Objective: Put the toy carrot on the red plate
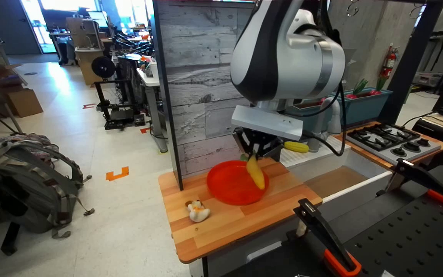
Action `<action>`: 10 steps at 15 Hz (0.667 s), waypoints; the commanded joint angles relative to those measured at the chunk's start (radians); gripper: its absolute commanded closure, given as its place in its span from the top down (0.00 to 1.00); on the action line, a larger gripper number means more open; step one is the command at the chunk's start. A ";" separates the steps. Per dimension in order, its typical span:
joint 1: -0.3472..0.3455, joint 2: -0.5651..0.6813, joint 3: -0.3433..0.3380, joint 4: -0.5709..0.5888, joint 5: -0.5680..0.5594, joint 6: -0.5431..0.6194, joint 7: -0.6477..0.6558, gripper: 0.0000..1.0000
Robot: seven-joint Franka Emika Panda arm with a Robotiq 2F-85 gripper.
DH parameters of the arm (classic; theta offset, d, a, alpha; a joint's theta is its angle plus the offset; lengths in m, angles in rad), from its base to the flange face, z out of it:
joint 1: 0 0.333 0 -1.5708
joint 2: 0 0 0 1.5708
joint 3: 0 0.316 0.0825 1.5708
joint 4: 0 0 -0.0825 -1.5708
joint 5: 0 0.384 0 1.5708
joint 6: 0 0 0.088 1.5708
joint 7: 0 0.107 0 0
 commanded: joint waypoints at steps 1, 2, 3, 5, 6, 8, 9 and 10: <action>0.007 0.025 0.022 0.053 0.050 0.003 -0.026 0.03; 0.003 0.037 0.026 0.074 0.057 0.000 -0.025 0.03; -0.005 0.051 0.032 0.100 0.062 -0.014 -0.029 0.03; -0.008 0.086 0.027 0.148 0.066 -0.029 -0.028 0.03; -0.009 0.099 0.026 0.165 0.071 -0.032 -0.027 0.03; -0.024 0.142 0.031 0.214 0.076 -0.052 -0.034 0.03; -0.027 0.161 0.029 0.236 0.075 -0.069 -0.033 0.03; -0.030 0.181 0.027 0.258 0.075 -0.084 -0.031 0.03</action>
